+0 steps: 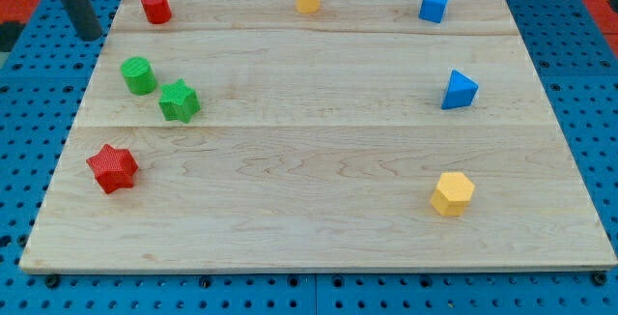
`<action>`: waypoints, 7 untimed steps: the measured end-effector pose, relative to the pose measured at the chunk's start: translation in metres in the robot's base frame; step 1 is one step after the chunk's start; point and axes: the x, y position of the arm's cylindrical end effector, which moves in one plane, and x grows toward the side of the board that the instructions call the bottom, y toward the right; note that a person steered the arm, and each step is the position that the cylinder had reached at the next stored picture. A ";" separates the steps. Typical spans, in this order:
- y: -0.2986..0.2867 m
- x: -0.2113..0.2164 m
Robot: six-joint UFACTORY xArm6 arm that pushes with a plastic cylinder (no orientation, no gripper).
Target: Push the green circle towards the green star
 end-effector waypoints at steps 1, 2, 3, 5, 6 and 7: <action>0.042 0.037; 0.069 0.083; 0.140 0.111; 0.137 0.141; 0.130 0.181; 0.179 0.186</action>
